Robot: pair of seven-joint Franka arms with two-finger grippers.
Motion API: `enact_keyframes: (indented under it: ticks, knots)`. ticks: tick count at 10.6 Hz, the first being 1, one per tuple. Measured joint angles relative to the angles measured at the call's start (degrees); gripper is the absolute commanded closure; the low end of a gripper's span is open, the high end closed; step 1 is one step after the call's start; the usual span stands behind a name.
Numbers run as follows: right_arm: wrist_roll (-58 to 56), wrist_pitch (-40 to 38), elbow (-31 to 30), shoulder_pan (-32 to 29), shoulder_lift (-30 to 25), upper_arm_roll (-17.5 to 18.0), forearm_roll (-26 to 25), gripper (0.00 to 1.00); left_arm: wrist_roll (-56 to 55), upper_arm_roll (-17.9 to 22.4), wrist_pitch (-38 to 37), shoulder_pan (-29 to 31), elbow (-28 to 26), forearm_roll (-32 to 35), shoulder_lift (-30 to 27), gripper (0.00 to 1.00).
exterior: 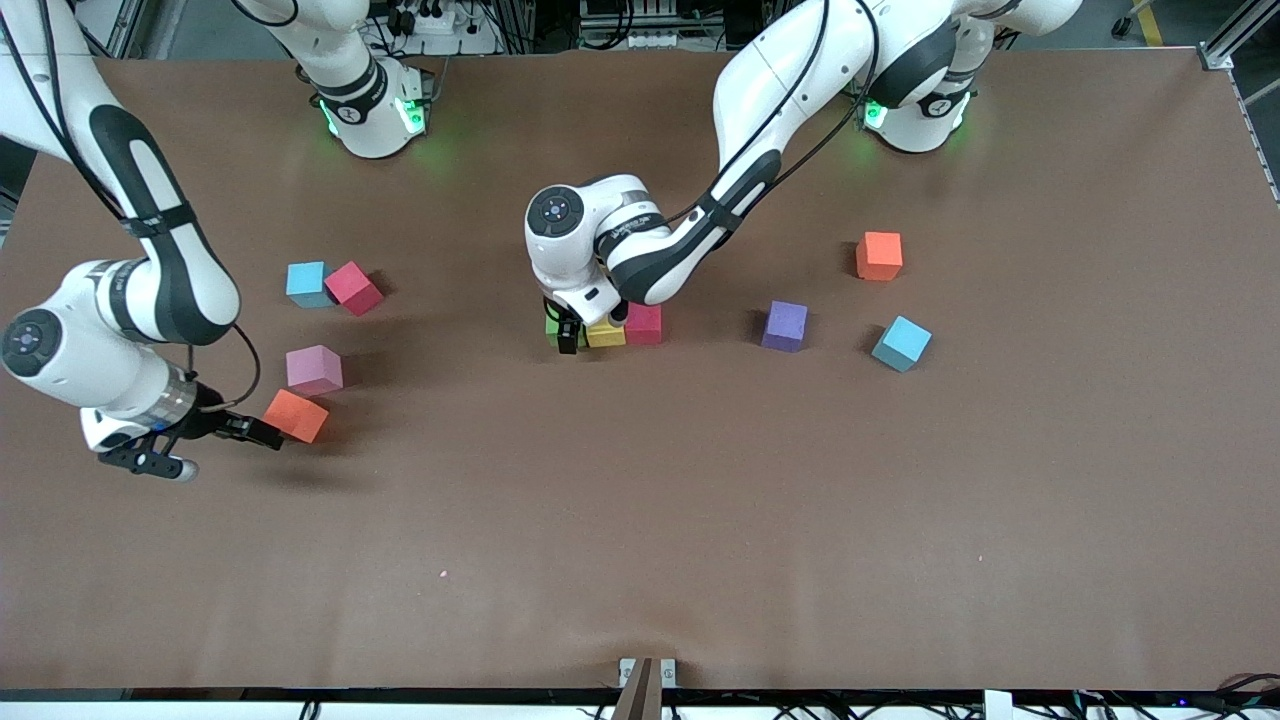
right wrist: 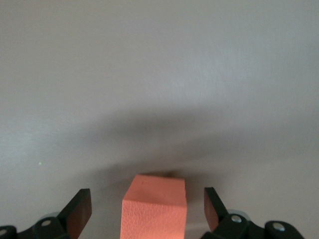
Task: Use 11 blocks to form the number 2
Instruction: 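Carry the orange cube to the centre while the left gripper reaches purple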
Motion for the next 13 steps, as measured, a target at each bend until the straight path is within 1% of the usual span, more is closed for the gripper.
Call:
enact_keyframes:
  ticks: [3,5,6,8,9,10,12,13]
  knots:
    - [14.18,-4.05,-1.65,1.96,0.24,-0.47,-1.41,0.0,0.02,-1.0,-4.99,-0.01,0.48,0.0,-3.94,0.0]
    - [16.87,-4.64,-1.91,2.87,0.31,-0.91,-2.53,0.0,0.62,-0.9,-8.27,1.15,0.51,0.0,-7.06,0.0]
    - [16.9,-4.6,-2.01,2.86,0.58,-1.19,-3.05,0.0,2.41,-0.82,-10.36,3.04,0.5,0.0,-8.23,0.0]
    - [17.2,-2.86,-2.13,2.86,1.83,-1.55,-5.9,0.0,7.05,-0.7,-13.3,8.69,-0.76,0.0,-10.35,0.0]
    - [17.43,-1.74,-2.23,2.94,2.63,-1.56,-6.64,0.15,9.8,-0.84,-13.43,12.35,-3.48,0.0,-12.32,0.0]
    - [17.49,-1.46,-2.25,3.11,3.16,-1.56,-6.83,0.34,11.99,-1.21,-12.77,15.98,-7.34,0.0,-14.85,0.0]
    - [17.51,-1.5,-2.25,3.88,3.29,-1.54,-6.92,0.68,17.48,-2.61,-8.28,24.26,-18.35,0.0,-21.54,0.0]
    - [17.37,-1.52,-2.19,4.44,3.22,-1.5,-7.08,0.8,20.7,-3.24,-5.65,28.17,-24.48,0.0,-24.98,0.0]
